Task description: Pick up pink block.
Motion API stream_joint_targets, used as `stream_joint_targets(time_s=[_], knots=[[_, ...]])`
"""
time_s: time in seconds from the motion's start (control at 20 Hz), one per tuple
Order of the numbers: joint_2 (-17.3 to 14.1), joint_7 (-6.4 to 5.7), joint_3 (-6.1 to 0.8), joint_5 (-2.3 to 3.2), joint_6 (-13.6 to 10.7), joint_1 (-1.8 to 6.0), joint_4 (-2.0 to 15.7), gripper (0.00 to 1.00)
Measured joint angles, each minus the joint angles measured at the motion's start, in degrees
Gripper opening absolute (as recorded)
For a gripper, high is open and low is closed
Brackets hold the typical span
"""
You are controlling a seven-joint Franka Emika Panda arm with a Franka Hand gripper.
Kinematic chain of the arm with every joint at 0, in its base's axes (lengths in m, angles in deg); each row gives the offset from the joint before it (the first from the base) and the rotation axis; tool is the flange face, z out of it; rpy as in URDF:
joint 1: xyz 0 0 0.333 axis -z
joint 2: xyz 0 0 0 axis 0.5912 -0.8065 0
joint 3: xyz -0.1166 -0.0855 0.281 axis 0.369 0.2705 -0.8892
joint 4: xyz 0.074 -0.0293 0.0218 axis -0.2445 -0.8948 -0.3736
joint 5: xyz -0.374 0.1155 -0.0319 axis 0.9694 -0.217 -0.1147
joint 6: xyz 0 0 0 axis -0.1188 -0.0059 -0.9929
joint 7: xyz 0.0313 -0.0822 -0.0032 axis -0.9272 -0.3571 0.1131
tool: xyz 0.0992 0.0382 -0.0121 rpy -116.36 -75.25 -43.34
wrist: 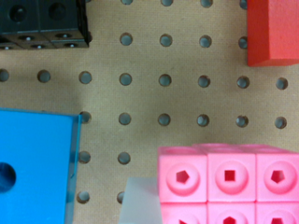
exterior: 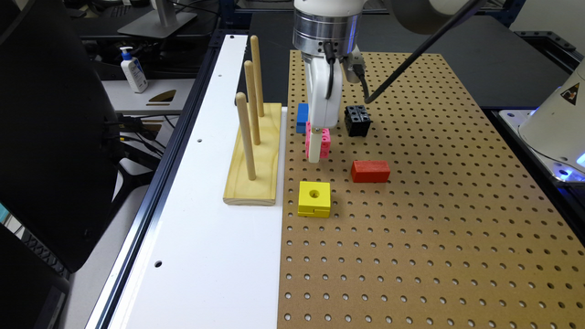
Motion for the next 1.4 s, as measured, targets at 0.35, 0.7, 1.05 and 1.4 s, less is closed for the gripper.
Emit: stream_joint_targets(time_s=[0.35,0.7,1.05,1.4], knots=[[6.73,0.0,-0.02,0.0,-6.38,-0.02,-0.04,0.0],[7.84,0.0,-0.03,0.0,-7.67,-0.05,-0.2,0.0],[14.82,0.0,-0.12,-0.11,-14.05,-0.06,0.12,0.0],[15.55,0.0,-0.16,-0.11,-14.91,-0.07,0.05,0.0]])
